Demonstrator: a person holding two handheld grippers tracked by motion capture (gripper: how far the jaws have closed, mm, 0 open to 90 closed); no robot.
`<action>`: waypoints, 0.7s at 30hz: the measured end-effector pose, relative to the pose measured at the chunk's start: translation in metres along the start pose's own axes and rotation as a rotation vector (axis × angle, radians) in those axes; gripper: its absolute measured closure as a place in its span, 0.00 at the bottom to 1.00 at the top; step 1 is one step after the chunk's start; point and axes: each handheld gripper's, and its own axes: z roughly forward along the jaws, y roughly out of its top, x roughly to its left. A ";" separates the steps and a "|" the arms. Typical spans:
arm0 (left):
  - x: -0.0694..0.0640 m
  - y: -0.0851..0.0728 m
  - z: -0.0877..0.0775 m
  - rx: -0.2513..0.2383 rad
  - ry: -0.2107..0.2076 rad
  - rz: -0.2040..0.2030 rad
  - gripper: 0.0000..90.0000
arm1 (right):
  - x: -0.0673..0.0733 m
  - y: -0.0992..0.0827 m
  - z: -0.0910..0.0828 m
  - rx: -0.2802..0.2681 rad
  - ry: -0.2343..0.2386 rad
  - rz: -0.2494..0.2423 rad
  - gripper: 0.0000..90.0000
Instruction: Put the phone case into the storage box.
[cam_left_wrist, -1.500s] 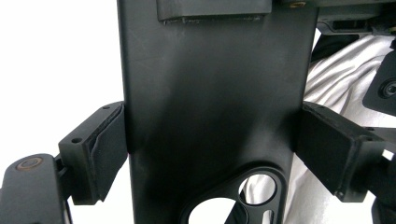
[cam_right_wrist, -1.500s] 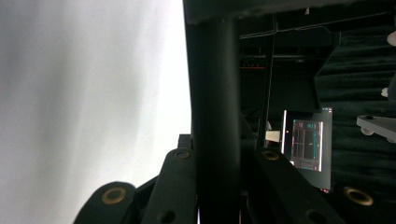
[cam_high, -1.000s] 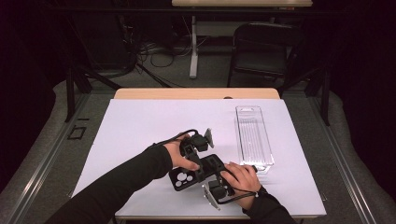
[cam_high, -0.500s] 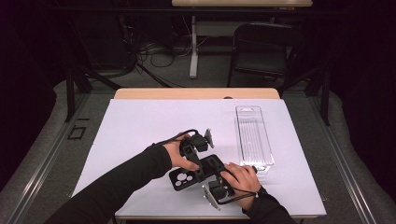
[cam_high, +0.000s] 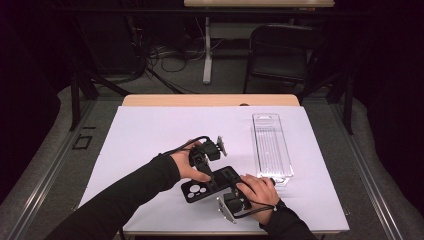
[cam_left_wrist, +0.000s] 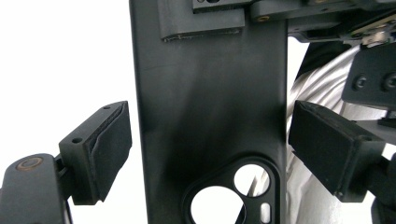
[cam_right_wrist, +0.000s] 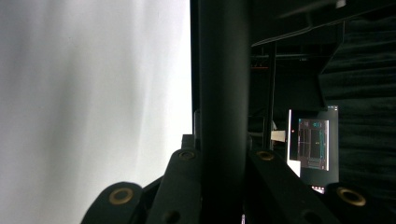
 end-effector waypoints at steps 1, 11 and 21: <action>0.001 -0.002 -0.002 -0.008 0.001 0.002 0.15 | 0.000 0.000 0.000 -0.001 0.000 0.003 0.98; 0.017 -0.030 -0.020 -0.117 0.011 -0.058 0.18 | -0.002 -0.001 0.001 0.001 0.015 0.065 0.98; 0.035 -0.058 -0.030 -0.219 -0.012 -0.121 0.18 | -0.004 -0.001 -0.001 -0.013 0.061 0.122 0.98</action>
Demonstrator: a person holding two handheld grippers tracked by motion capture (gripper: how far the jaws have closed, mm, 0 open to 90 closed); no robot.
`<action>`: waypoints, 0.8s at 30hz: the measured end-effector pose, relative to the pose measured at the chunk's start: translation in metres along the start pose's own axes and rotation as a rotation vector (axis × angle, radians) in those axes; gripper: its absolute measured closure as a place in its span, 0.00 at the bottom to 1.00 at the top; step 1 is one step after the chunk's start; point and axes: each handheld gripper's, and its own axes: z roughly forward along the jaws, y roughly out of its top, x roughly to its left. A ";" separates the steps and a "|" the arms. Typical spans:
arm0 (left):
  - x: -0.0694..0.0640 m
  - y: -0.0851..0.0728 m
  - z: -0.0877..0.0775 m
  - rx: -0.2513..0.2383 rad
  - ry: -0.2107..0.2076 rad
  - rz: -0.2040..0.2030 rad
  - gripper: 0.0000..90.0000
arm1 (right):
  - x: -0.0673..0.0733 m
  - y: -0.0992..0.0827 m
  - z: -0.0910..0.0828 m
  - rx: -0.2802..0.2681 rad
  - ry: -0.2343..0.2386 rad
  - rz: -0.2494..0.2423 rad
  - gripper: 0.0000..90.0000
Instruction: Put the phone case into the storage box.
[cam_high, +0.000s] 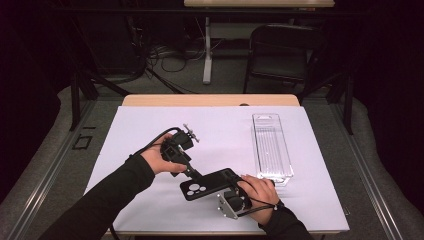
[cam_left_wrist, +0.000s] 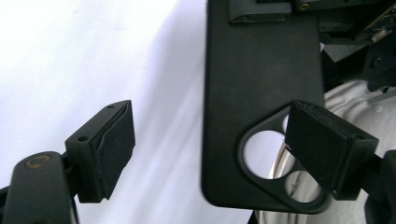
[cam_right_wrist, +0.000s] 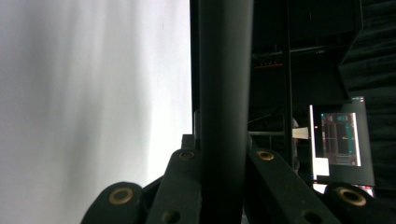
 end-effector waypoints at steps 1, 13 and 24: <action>0.002 -0.002 -0.001 -0.010 -0.002 -0.005 0.19 | 0.000 0.000 0.000 -0.004 0.001 0.012 0.98; 0.018 -0.016 -0.015 -0.086 0.017 -0.050 0.21 | -0.007 -0.003 -0.003 -0.037 0.056 0.148 0.98; 0.023 -0.032 -0.030 -0.140 0.051 -0.045 0.25 | -0.018 -0.012 -0.005 -0.091 0.128 0.263 0.98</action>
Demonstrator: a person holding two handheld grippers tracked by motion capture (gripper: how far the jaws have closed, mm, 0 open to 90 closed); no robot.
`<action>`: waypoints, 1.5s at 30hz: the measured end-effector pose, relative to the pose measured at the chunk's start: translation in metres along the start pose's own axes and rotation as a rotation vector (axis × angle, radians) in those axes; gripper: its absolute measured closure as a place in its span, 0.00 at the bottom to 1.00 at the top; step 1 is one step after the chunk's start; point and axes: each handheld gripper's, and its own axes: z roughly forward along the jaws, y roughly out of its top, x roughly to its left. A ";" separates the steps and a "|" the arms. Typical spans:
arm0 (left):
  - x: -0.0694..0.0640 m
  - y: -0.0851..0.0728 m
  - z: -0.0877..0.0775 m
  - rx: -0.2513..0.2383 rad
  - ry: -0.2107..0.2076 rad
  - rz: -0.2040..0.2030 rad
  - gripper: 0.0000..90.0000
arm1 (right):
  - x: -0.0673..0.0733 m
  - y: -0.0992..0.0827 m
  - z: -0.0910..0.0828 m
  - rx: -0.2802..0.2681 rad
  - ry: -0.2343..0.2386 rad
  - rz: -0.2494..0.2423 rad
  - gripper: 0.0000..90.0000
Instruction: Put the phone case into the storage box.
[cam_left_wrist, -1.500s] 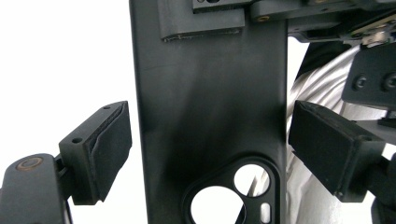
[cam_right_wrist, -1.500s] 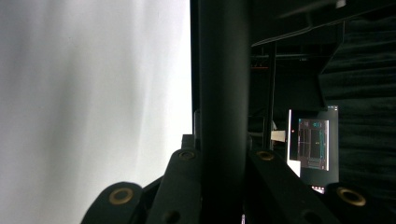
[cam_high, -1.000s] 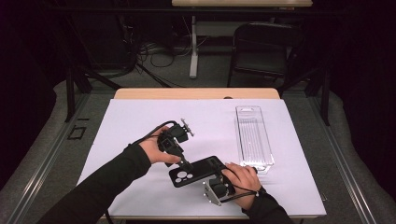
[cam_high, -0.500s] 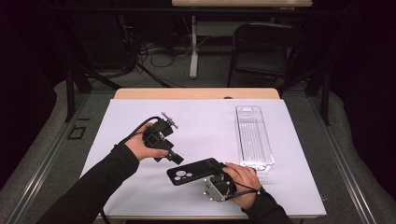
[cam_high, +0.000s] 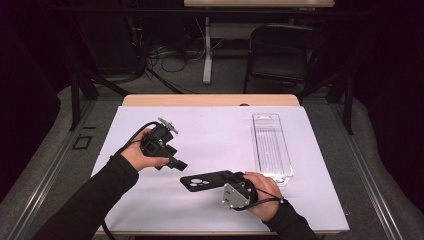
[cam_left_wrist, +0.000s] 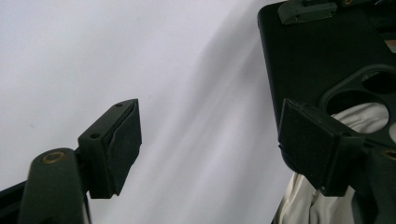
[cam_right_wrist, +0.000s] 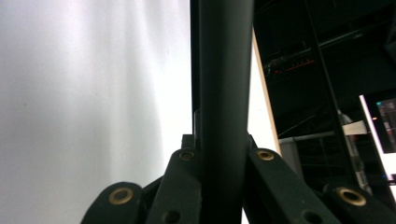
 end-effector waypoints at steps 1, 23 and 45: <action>0.000 -0.001 -0.001 -0.007 0.002 0.003 0.25 | -0.001 0.000 0.000 -0.006 0.008 0.014 0.98; -0.002 -0.011 -0.014 -0.055 0.005 0.040 0.27 | -0.024 -0.012 -0.002 -0.050 0.131 0.206 0.98; -0.015 -0.017 -0.014 -0.129 0.006 0.186 0.32 | -0.034 -0.018 -0.002 -0.111 0.176 0.325 0.98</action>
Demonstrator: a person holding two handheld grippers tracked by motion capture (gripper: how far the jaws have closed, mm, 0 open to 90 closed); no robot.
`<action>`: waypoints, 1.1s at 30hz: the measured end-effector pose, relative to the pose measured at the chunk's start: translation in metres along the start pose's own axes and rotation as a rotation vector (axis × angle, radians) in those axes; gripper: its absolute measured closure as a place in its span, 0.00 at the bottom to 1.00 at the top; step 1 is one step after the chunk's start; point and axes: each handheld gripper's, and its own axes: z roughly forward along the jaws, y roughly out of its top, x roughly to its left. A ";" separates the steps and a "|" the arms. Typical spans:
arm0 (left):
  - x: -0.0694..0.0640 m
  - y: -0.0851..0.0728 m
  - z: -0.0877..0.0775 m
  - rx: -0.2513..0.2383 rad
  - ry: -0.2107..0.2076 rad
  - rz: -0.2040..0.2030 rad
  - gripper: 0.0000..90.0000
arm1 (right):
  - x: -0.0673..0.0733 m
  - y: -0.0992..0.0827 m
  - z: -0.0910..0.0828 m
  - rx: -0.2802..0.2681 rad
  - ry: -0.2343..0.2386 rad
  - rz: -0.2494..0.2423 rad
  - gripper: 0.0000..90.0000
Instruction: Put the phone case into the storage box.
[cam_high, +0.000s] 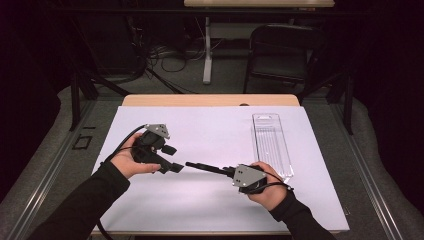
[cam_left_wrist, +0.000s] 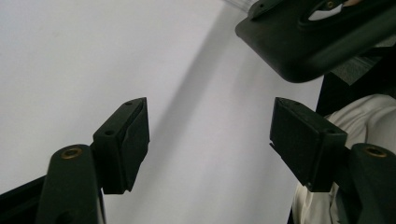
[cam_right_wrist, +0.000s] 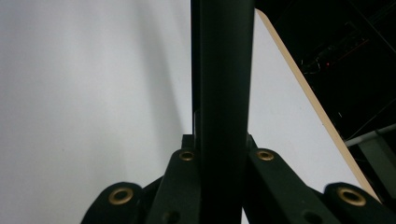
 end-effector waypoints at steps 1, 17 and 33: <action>-0.002 0.000 0.000 -0.004 -0.002 0.012 0.32 | 0.000 0.000 0.000 -0.010 0.002 0.007 0.98; -0.021 0.006 0.011 -0.056 -0.048 0.115 0.43 | -0.002 0.003 0.001 -0.073 0.046 0.095 0.98; -0.022 0.011 0.019 -0.114 -0.070 0.125 0.55 | -0.002 0.001 0.008 -0.112 0.099 0.160 0.98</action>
